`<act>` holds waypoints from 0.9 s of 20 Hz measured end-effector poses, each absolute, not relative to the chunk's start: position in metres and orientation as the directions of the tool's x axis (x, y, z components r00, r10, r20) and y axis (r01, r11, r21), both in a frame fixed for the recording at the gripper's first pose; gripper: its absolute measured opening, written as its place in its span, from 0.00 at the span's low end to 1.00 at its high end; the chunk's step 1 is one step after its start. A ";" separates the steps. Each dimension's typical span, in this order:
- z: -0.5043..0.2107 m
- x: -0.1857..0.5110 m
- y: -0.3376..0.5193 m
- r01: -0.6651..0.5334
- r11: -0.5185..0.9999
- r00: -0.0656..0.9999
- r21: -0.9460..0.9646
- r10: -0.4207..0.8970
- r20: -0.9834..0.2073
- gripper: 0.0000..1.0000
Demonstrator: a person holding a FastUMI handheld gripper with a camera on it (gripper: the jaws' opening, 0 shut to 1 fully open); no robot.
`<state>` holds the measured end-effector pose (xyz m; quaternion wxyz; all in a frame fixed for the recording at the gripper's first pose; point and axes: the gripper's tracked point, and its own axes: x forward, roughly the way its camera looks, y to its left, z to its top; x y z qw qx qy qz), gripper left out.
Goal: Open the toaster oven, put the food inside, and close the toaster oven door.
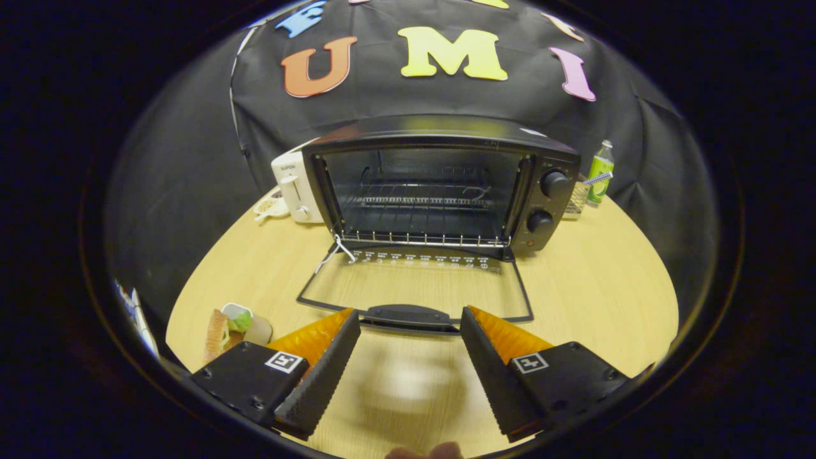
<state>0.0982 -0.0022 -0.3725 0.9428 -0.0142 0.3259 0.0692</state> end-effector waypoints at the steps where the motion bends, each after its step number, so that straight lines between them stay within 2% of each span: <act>1: -0.359 0.091 -0.003 -0.151 0.988 0.786 0.025 0.135 -0.604 1.00; 6: -0.293 0.065 -0.011 -0.245 0.967 0.791 0.067 0.239 -0.563 1.00; 9: -0.264 0.053 -0.010 -0.323 0.940 0.753 0.108 0.324 -0.572 1.00; 15: -0.267 0.019 0.026 -0.487 0.836 0.539 0.251 0.514 -0.667 1.00; 18: -0.286 0.007 0.059 -0.490 0.788 0.420 0.374 0.589 -0.690 1.00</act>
